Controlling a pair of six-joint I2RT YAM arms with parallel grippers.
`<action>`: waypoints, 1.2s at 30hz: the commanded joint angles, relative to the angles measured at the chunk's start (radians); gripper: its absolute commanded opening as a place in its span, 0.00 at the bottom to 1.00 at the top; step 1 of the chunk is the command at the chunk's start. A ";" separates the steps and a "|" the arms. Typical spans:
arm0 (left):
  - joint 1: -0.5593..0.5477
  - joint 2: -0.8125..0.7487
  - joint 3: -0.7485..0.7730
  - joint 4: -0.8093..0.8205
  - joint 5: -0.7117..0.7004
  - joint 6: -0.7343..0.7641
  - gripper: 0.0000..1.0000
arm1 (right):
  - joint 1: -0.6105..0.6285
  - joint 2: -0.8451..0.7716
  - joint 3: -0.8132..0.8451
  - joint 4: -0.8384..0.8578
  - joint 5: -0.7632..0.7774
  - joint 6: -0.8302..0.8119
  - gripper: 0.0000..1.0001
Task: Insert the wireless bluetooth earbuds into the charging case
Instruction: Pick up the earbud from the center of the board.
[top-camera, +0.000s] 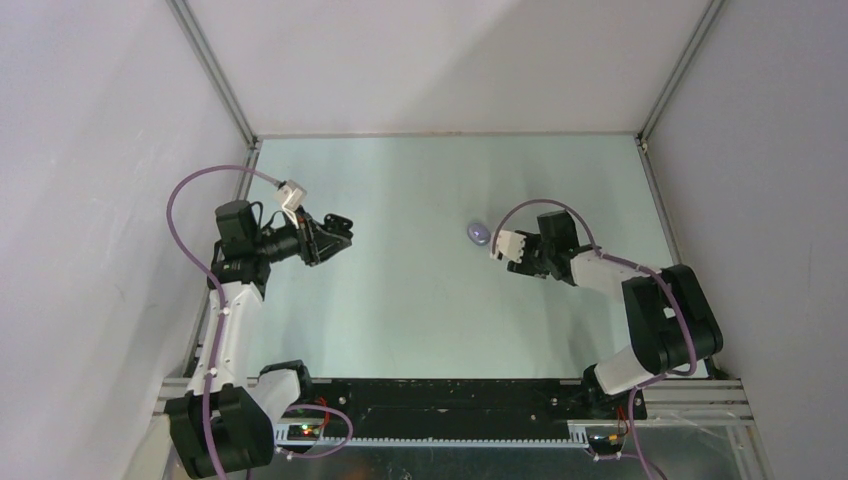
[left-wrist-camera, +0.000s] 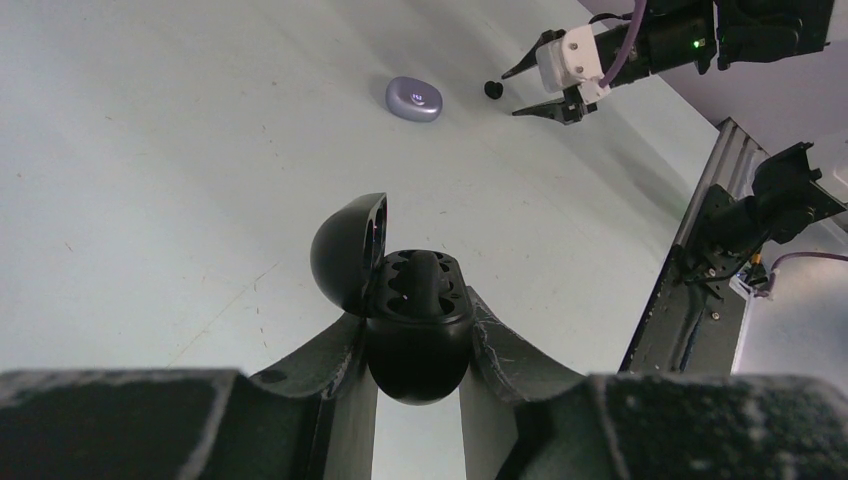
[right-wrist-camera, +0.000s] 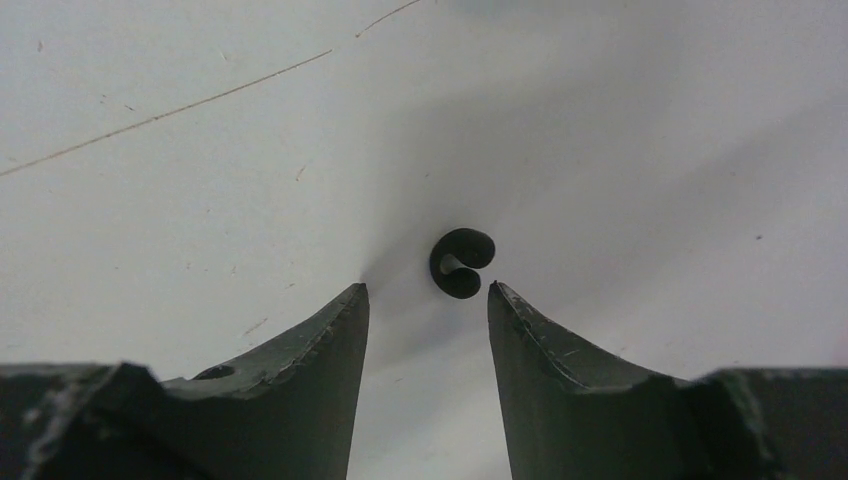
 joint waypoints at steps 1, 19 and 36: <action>-0.005 -0.018 0.005 -0.003 0.025 0.029 0.15 | -0.028 -0.002 -0.085 0.046 -0.013 -0.148 0.54; -0.005 -0.036 0.006 -0.011 0.032 0.038 0.15 | -0.073 -0.018 -0.162 0.102 -0.146 -0.314 0.41; -0.004 -0.032 0.008 -0.017 0.032 0.043 0.15 | -0.052 0.008 -0.094 0.021 -0.189 -0.309 0.43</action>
